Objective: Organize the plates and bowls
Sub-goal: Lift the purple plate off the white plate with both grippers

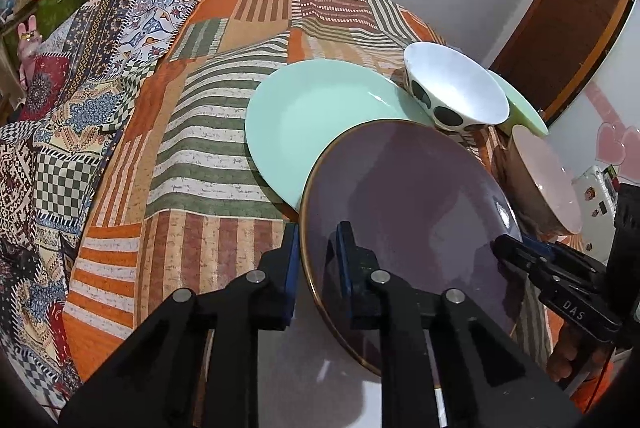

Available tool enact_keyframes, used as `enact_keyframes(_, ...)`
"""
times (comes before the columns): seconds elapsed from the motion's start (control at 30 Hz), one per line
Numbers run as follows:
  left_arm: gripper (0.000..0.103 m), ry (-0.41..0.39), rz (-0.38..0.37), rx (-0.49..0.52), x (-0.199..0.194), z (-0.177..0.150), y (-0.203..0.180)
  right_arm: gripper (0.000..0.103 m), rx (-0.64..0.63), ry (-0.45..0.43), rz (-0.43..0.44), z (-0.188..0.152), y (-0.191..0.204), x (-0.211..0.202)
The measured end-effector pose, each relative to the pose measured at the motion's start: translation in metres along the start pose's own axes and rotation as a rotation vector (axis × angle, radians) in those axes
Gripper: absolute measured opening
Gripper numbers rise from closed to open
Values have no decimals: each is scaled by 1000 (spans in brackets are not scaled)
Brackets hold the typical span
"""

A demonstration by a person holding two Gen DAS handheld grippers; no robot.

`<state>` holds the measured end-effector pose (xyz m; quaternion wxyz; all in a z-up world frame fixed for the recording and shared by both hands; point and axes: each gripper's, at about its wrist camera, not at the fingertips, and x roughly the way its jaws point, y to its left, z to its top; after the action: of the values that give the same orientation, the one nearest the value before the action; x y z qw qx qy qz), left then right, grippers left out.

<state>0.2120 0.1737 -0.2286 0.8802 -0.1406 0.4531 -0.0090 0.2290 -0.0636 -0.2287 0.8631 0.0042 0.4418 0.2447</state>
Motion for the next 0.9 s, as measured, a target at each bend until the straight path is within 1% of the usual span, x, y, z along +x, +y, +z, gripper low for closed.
enact_keyframes(0.23, 17, -4, 23, 25, -9, -6, -11, 24, -18, -16, -8, 1, 1, -8)
enact_keyframes(0.3, 17, -14, 18, 22, -16, -8, -14, 24, -19, -24, -9, 2, 2, -12)
enact_keyframes(0.53, 17, -67, -2, 19, -49, -12, -23, 24, -23, -43, -1, 2, 6, -30)
enact_keyframes(0.9, 17, -113, -17, 42, -96, -31, -48, 24, -38, -114, -15, -1, 12, -69)
